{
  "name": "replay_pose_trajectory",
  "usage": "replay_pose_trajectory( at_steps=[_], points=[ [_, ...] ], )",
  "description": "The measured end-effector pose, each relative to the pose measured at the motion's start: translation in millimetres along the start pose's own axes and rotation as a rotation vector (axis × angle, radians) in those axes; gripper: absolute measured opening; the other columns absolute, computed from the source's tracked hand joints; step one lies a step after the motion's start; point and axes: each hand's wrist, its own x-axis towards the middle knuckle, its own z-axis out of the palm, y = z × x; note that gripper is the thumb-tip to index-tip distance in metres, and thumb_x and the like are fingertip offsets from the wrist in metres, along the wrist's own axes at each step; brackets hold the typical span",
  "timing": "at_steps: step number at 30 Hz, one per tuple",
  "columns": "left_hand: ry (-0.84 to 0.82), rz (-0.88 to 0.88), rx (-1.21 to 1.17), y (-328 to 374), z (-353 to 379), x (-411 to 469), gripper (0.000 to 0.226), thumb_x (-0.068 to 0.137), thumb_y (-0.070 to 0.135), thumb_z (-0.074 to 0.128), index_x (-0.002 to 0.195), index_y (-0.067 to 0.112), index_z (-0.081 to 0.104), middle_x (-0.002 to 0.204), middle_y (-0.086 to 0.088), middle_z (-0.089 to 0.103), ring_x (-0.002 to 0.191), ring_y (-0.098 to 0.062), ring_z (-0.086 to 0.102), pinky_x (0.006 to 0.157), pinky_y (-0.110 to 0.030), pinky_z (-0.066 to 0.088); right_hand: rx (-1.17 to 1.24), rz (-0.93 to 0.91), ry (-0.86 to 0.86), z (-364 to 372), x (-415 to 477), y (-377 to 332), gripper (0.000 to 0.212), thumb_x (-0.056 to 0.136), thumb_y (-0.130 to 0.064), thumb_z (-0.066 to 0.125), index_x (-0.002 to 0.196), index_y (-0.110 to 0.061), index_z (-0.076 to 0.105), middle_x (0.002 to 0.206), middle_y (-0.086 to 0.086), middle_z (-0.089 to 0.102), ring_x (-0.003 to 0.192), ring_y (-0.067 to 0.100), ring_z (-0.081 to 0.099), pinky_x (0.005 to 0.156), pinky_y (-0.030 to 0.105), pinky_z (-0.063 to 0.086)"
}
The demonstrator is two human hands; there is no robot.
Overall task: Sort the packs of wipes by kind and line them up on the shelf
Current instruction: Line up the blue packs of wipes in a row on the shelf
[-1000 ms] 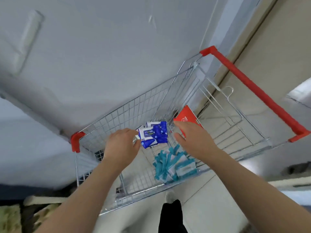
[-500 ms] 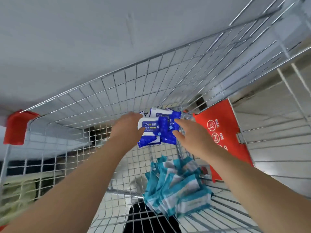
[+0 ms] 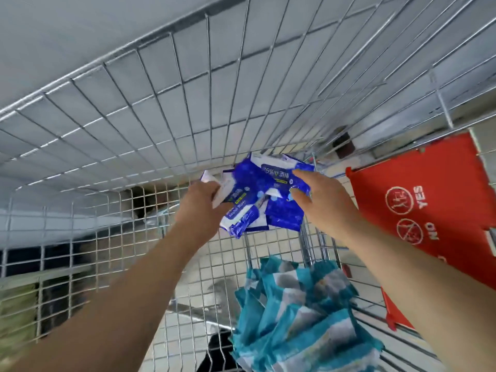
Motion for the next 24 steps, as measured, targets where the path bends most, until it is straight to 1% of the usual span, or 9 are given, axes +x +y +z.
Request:
replay_pose_trajectory(
  at_steps=[2, 5, 8, 10, 13, 16, 18, 20, 24],
  points=[
    [0.046, -0.131, -0.223, -15.7, 3.2, -12.2, 0.023, 0.081, 0.031, 0.069, 0.095, 0.013, 0.063, 0.095, -0.004, 0.062, 0.076, -0.019, 0.059, 0.061, -0.026, 0.046, 0.006, -0.018, 0.009, 2.2, 5.1, -0.5, 0.047, 0.096, -0.023, 0.053, 0.14, -0.012, 0.044, 0.141, 0.008, 0.049, 0.128, 0.025, 0.046, 0.105, 0.035, 0.036],
    [0.025, -0.282, -0.398, -19.1, 11.1, -21.3, 0.018, 0.085, 0.021, 0.069, 0.1, 0.02, 0.059, 0.096, -0.001, 0.066, 0.079, -0.017, 0.065, 0.067, -0.03, 0.053, -0.039, -0.035, -0.017, 5.5, 19.2, -0.4, 0.051, 0.094, -0.021, 0.056, 0.141, -0.011, 0.04, 0.146, 0.008, 0.04, 0.135, 0.024, 0.036, 0.108, 0.033, 0.029],
    [0.057, -0.388, -0.464, -18.1, 23.0, -14.5, 0.028, 0.082, 0.02, 0.073, 0.105, 0.017, 0.057, 0.103, -0.005, 0.065, 0.082, -0.021, 0.065, 0.075, -0.037, 0.055, -0.063, -0.033, -0.013, 13.8, 34.8, 3.0, 0.058, 0.089, -0.022, 0.063, 0.141, -0.012, 0.039, 0.142, 0.008, 0.043, 0.131, 0.024, 0.04, 0.105, 0.033, 0.033],
    [0.096, -0.442, -0.41, -19.4, 28.8, -7.9, 0.037, 0.079, 0.024, 0.076, 0.11, 0.015, 0.058, 0.114, -0.006, 0.058, 0.079, -0.021, 0.064, 0.078, -0.036, 0.055, -0.07, -0.027, -0.004, 19.3, 40.6, 4.2, 0.065, 0.086, -0.026, 0.067, 0.142, -0.014, 0.037, 0.139, 0.01, 0.045, 0.128, 0.024, 0.042, 0.102, 0.035, 0.037],
    [0.076, -0.499, -0.461, -18.7, 32.4, -5.5, 0.049, 0.069, 0.031, 0.081, 0.11, 0.017, 0.059, 0.112, -0.008, 0.06, 0.086, -0.024, 0.064, 0.079, -0.036, 0.055, -0.071, 0.015, 0.02, 22.7, 44.2, 7.6, 0.066, 0.079, -0.035, 0.074, 0.135, -0.013, 0.045, 0.127, 0.011, 0.051, 0.116, 0.024, 0.049, 0.085, 0.032, 0.042],
    [0.139, -0.541, -0.617, -21.1, 27.6, -7.8, 0.036, 0.07, 0.016, 0.083, 0.097, 0.015, 0.06, 0.099, -0.006, 0.066, 0.081, -0.022, 0.065, 0.069, -0.032, 0.054, -0.043, 0.051, 0.004, 22.8, 41.6, 8.1, 0.041, 0.082, -0.037, 0.071, 0.107, -0.009, 0.057, 0.097, 0.007, 0.06, 0.087, 0.021, 0.056, 0.062, 0.026, 0.038],
    [0.154, -0.536, -0.677, -22.4, 20.4, -10.5, 0.03, 0.072, 0.008, 0.081, 0.094, 0.013, 0.061, 0.094, -0.005, 0.068, 0.077, -0.02, 0.066, 0.064, -0.029, 0.053, 0.063, 0.111, 0.033, 23.3, 34.8, 8.6, 0.025, 0.086, -0.031, 0.065, 0.09, -0.007, 0.057, 0.078, 0.002, 0.052, 0.071, 0.02, 0.052, 0.053, 0.027, 0.033],
    [0.124, -0.522, -0.746, -21.2, 12.5, -15.2, 0.031, 0.072, 0.006, 0.081, 0.097, 0.01, 0.064, 0.094, -0.006, 0.07, 0.081, -0.022, 0.069, 0.067, -0.031, 0.055, 0.266, 0.194, 0.094, 27.1, 26.2, 10.8, 0.021, 0.088, -0.028, 0.062, 0.083, -0.009, 0.057, 0.074, 0.004, 0.055, 0.066, 0.021, 0.053, 0.052, 0.028, 0.035],
    [0.116, -0.385, -0.712, -18.1, -1.2, -24.9, 0.027, 0.077, 0.009, 0.077, 0.092, 0.023, 0.06, 0.091, 0.003, 0.069, 0.082, -0.016, 0.069, 0.066, -0.027, 0.053, 0.723, 0.488, 0.196, 37.9, 8.0, 9.1, 0.017, 0.093, -0.022, 0.057, 0.105, -0.013, 0.064, 0.095, 0.005, 0.069, 0.074, 0.015, 0.065, 0.056, 0.025, 0.047]
  ],
)
